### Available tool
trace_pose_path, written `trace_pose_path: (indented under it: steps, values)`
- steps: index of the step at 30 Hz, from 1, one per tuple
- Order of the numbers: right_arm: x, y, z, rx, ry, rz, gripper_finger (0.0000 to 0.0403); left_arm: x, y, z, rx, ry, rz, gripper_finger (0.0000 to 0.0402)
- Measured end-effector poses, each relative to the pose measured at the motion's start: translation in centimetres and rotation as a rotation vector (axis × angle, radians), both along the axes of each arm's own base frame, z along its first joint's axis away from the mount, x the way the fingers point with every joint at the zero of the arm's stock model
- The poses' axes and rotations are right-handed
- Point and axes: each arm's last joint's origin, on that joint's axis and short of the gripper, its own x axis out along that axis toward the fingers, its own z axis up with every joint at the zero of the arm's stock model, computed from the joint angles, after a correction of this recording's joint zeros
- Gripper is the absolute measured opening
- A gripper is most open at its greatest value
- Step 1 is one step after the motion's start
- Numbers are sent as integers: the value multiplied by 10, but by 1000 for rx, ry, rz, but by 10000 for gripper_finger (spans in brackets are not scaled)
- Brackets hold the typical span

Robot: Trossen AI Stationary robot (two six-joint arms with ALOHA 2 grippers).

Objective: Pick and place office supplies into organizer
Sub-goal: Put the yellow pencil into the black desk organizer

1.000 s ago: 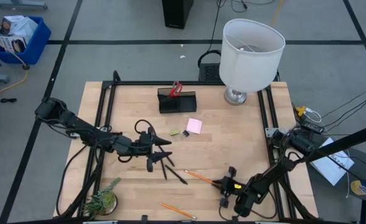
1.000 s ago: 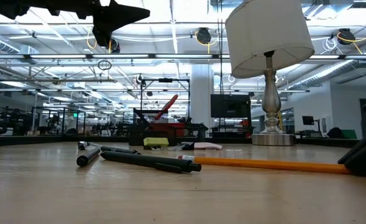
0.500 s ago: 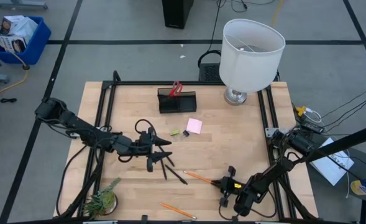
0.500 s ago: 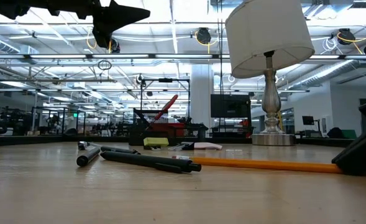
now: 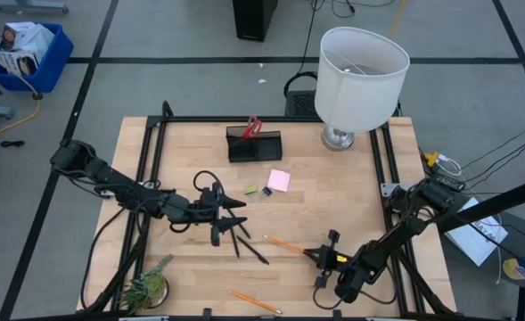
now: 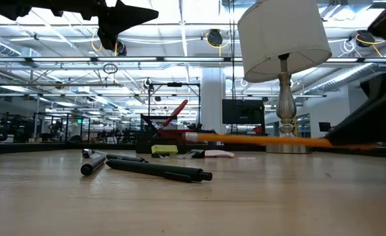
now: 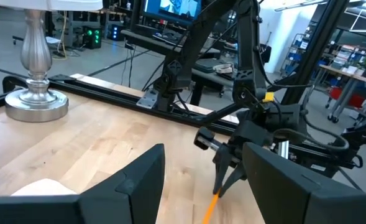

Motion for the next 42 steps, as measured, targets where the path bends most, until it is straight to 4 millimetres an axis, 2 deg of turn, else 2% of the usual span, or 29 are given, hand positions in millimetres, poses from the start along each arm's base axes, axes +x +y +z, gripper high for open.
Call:
trace_pose_path:
  steps: [8,17,21,24,28,36,39,42]
  values:
    - [2,-2,15,-65,-47,-3,6,0,0,0,-2,-5,6,223]
    - [4,-7,44,-108,-99,-2,1,0,0,1,-38,-6,3,223]
    - [4,-6,46,-62,-53,61,4,0,0,0,-55,-3,1,223]
    - [1,-8,40,-16,-9,95,12,0,0,0,-45,-2,1,223]
    - [-6,-18,26,97,15,48,57,0,0,0,-44,-1,0,223]
    - [-27,-29,5,272,41,-39,198,0,0,-1,-30,5,-1,223]
    - [-29,-31,-4,284,50,-62,230,0,0,-1,-24,6,-1,223]
    - [-25,-27,-16,272,26,-56,240,0,0,-1,-22,8,-1,223]
